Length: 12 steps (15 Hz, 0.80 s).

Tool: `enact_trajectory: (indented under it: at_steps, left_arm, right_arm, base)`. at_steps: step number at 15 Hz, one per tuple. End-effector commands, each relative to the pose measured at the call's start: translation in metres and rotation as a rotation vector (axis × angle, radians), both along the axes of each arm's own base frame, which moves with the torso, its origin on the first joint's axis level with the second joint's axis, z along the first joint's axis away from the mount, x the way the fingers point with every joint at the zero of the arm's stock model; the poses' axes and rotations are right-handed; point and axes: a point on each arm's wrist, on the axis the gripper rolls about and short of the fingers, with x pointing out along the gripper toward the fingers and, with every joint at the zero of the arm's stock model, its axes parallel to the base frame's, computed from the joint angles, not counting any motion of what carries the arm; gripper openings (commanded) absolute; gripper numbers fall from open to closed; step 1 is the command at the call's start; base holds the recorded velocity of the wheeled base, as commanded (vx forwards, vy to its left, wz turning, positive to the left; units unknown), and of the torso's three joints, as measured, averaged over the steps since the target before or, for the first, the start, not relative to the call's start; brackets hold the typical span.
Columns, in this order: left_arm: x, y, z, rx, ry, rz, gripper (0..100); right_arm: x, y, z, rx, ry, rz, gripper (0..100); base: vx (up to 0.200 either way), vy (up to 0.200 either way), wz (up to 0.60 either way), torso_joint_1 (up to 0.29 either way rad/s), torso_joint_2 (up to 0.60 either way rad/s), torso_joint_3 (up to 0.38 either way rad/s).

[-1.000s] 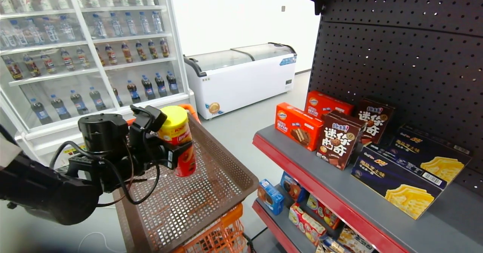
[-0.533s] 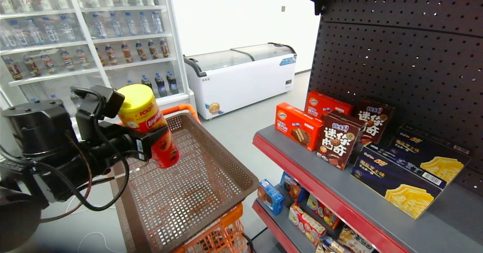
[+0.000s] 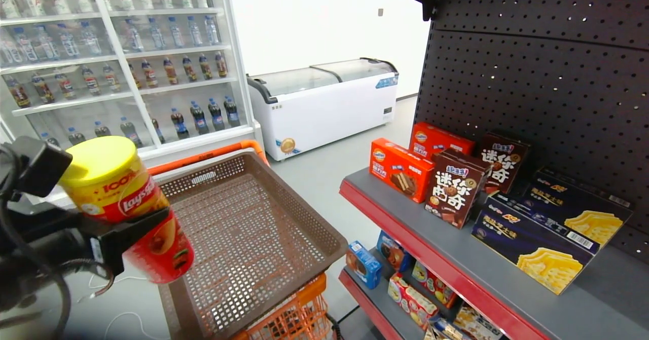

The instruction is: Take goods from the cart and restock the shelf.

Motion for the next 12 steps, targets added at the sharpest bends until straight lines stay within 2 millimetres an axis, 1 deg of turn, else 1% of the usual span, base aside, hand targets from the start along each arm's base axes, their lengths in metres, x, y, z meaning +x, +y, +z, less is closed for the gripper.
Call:
enact_trajectory:
  at_steps: [1,2,4,7,10,12]
  left_arm:
    - [-0.053,0.007,0.007,0.004,-0.032,0.037,0]
    - [-0.061,0.008,0.008,0.005,-0.04,0.044,0]
    - [-0.071,0.01,0.008,0.004,-0.07,0.066,0]
    - [-0.095,0.014,-0.008,0.008,-0.099,0.114,0]
    - [-0.11,0.018,-0.013,0.007,-0.146,0.192,0]
    - [-0.115,0.02,-0.01,0.025,-0.184,0.25,0]
  right_arm:
    - [0.0,0.0,0.0,0.001,0.001,0.001,100]
    - [0.0,0.0,0.0,0.001,0.001,0.001,100]
    - [0.0,0.0,0.0,0.001,0.001,0.001,100]
    - [0.0,0.0,0.0,0.001,0.001,0.001,100]
    - [0.0,0.0,0.0,0.001,0.001,0.001,100]
    - [0.0,0.0,0.0,0.001,0.001,0.001,100]
  base:
    - [0.0,0.0,0.0,0.0,0.0,0.0]
    - [0.0,0.0,0.0,0.0,0.0,0.0]
    - [0.0,0.0,0.0,0.0,0.0,0.0]
    - [0.0,0.0,0.0,0.0,0.0,0.0]
    - [0.0,0.0,0.0,0.0,0.0,0.0]
    - [0.0,0.0,0.0,0.0,0.0,0.0]
